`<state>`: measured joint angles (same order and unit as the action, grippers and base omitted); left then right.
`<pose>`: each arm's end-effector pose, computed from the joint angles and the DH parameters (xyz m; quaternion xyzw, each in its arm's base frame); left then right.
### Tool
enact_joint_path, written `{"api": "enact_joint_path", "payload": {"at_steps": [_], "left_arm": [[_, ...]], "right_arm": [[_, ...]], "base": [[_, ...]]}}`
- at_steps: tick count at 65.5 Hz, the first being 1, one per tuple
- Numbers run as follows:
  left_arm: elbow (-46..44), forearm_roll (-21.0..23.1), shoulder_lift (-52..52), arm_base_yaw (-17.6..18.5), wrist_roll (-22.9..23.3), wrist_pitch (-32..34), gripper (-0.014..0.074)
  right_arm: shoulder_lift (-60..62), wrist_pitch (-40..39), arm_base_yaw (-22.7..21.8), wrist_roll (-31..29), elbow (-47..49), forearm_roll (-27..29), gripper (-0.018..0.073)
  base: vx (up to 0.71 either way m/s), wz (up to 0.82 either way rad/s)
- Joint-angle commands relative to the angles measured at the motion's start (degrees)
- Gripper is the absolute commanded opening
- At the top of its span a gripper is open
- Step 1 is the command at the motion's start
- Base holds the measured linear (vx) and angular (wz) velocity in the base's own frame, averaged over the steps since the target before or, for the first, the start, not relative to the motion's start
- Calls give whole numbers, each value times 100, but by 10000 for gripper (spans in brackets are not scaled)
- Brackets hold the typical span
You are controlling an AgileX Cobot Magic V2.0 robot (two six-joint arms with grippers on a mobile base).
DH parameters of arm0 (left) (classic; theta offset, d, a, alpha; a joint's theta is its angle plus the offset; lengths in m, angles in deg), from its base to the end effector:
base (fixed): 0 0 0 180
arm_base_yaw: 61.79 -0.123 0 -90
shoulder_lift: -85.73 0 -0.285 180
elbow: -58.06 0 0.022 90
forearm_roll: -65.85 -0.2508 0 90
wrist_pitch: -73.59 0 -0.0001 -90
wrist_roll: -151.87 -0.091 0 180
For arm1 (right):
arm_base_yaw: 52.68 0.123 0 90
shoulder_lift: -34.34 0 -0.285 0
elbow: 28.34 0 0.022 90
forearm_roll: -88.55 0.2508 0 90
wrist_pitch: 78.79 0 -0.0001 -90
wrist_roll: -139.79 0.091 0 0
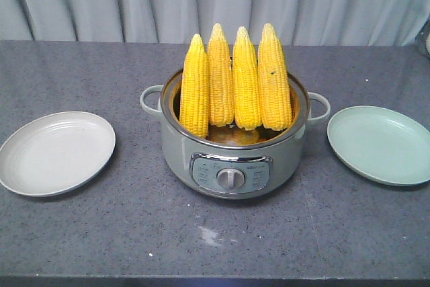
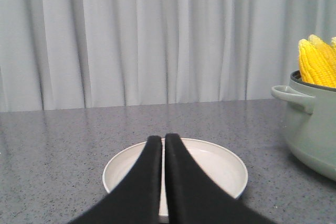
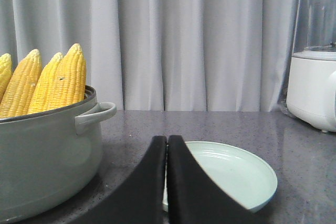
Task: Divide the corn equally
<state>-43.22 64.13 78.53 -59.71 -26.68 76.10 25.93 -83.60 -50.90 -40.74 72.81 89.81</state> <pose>0.0562 -0.0022 0.2089 0.0141 0.6652 -0.0122 0.7465 0.0577 0.0016 0.2105 -0.0054 0.6590 0.0158 0.7520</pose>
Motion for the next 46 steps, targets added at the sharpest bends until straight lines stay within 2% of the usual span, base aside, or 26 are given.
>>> {"api": "enact_joint_path", "payload": {"at_steps": [1,46], "left_arm": [[82,53,103,-2,3,406,-6],[82,53,103,-2,3,406,-6]], "right_arm": [[-62,-429,-25,-16,-47,-34,-11],[-62,-429,-25,-16,-47,-34,-11]], "base": [[0,0],[0,0]]}}
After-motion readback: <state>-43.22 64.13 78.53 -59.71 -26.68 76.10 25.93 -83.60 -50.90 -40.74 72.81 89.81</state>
